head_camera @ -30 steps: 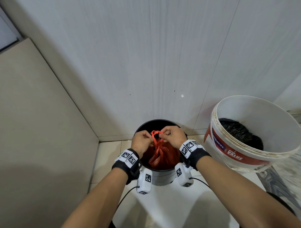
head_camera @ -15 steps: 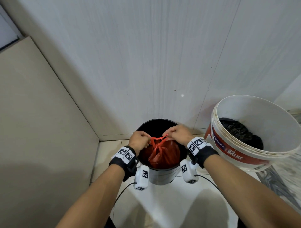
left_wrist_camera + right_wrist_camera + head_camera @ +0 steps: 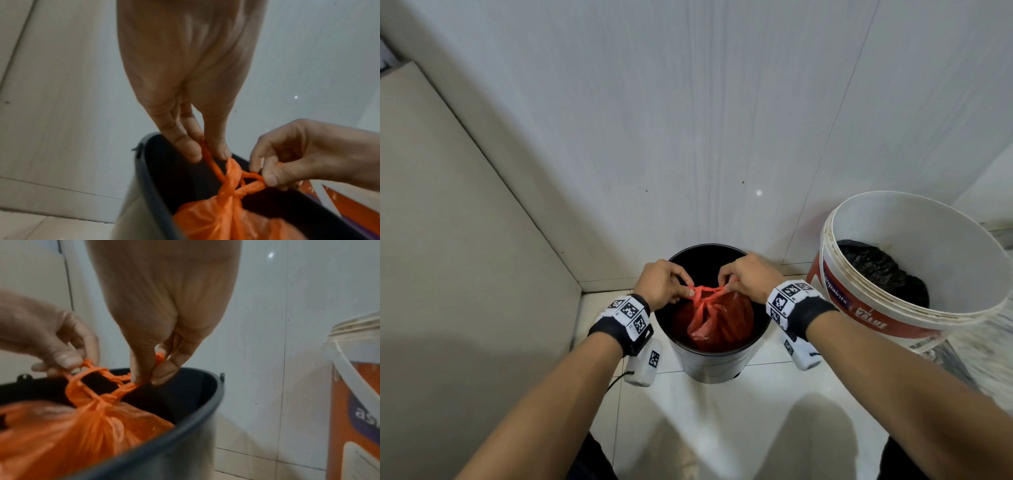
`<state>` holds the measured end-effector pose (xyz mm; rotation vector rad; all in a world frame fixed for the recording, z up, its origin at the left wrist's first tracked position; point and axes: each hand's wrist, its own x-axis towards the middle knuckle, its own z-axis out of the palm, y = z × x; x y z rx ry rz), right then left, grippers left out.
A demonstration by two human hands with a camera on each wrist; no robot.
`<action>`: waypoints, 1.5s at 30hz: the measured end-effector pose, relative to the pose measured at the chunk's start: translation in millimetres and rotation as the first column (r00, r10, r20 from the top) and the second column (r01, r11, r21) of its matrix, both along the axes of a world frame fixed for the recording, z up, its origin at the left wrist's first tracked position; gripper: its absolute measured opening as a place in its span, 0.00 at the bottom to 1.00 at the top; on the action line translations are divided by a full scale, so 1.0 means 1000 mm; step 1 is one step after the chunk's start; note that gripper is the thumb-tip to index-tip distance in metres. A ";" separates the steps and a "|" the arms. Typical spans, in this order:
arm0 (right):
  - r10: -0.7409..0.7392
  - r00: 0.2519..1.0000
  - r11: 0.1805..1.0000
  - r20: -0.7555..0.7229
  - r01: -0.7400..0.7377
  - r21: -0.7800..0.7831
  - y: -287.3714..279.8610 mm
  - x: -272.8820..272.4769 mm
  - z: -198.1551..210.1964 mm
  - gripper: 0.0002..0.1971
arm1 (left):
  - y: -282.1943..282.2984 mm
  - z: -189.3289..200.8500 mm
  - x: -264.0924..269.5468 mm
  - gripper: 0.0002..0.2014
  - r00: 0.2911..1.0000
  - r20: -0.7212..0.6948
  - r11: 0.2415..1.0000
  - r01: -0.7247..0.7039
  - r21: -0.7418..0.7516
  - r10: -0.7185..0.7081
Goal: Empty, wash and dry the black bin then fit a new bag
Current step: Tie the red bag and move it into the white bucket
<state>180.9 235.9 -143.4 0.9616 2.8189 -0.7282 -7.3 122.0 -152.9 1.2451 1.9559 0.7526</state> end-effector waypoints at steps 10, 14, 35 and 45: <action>0.107 0.944 0.913 0.312 -0.218 0.345 -0.003 -0.003 -0.020 0.13 | -0.001 -0.018 -0.001 0.07 0.668 -0.709 0.971 0.209 -0.114 -0.227; 0.172 0.931 0.889 0.323 -0.288 0.355 0.002 -0.001 -0.016 0.11 | 0.000 -0.018 -0.010 0.12 0.636 -0.712 0.937 0.336 -0.091 -0.297; -0.080 0.996 0.974 -0.029 0.072 -0.215 0.019 0.021 -0.010 0.03 | -0.017 -0.016 -0.029 0.06 0.891 -0.368 0.962 0.268 -0.043 -0.265; -0.015 0.941 0.995 0.337 -0.019 0.097 -0.003 0.007 -0.015 0.11 | -0.013 -0.023 -0.025 0.04 0.767 -0.587 0.964 0.161 -0.214 -0.258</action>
